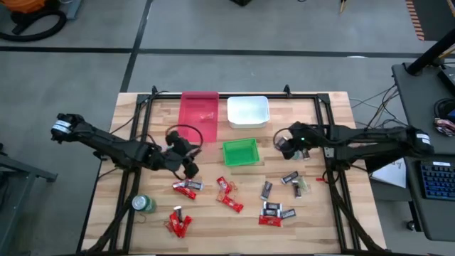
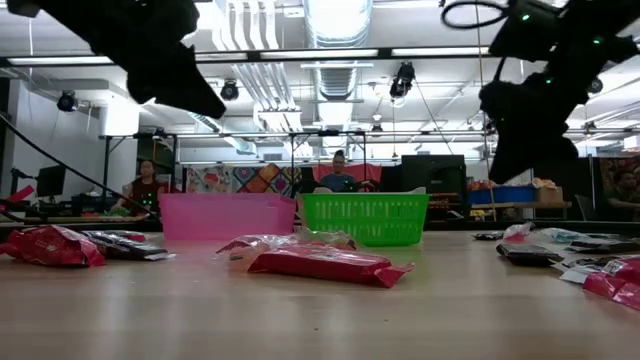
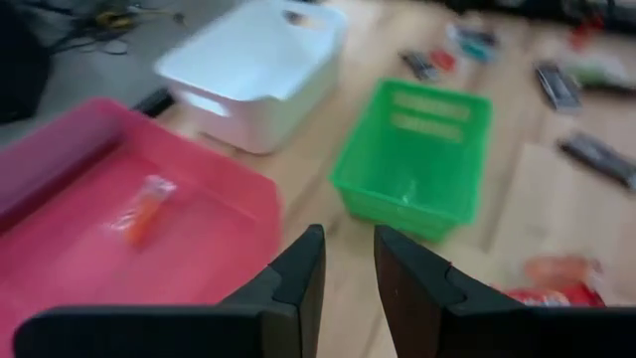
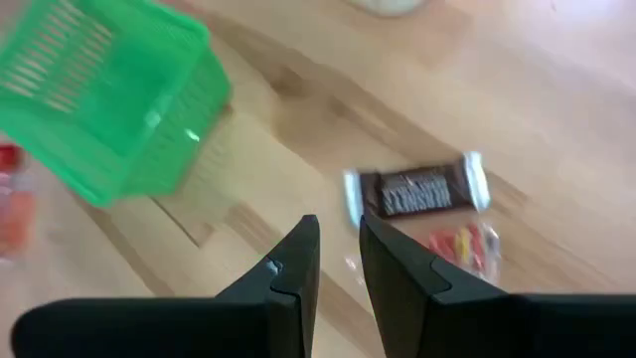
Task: Sort candy
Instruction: Put the brown chocolate bar into the green bin
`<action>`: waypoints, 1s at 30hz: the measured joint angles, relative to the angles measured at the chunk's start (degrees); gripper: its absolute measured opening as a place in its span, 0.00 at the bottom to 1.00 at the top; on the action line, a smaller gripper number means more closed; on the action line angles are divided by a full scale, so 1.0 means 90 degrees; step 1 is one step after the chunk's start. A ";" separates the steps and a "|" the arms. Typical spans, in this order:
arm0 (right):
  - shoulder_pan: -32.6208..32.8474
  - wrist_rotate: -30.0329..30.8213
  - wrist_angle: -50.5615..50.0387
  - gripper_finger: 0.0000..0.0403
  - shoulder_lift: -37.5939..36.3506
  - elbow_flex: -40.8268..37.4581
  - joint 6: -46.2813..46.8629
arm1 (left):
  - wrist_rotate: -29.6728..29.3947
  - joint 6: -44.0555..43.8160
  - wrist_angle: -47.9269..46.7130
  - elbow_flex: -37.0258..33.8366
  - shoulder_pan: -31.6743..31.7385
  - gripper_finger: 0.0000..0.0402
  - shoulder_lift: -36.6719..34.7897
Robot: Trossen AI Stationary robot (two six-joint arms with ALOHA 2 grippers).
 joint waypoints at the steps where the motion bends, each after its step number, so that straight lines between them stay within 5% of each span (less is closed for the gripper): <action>1: 0.0000 -0.0006 -0.0243 0.17 0.0185 0.0127 0.0000 | -0.0068 -0.0065 0.0003 -0.0095 0.0000 0.19 -0.0156; 14: 0.0000 -0.0160 -0.1591 0.17 0.1514 0.1213 -0.0410 | 0.0047 -0.0373 -0.0012 -0.0523 -0.0005 0.19 -0.1367; 22: 0.0167 -0.1371 -0.1562 0.17 0.1627 0.1277 -0.2417 | 0.0366 -0.0344 -0.0020 -0.0458 -0.0005 0.19 -0.1456; 30: 0.1235 -0.1745 -0.1335 0.24 0.1627 0.1274 -0.3793 | 0.0383 -0.0210 -0.0017 -0.0412 -0.0005 0.19 -0.1443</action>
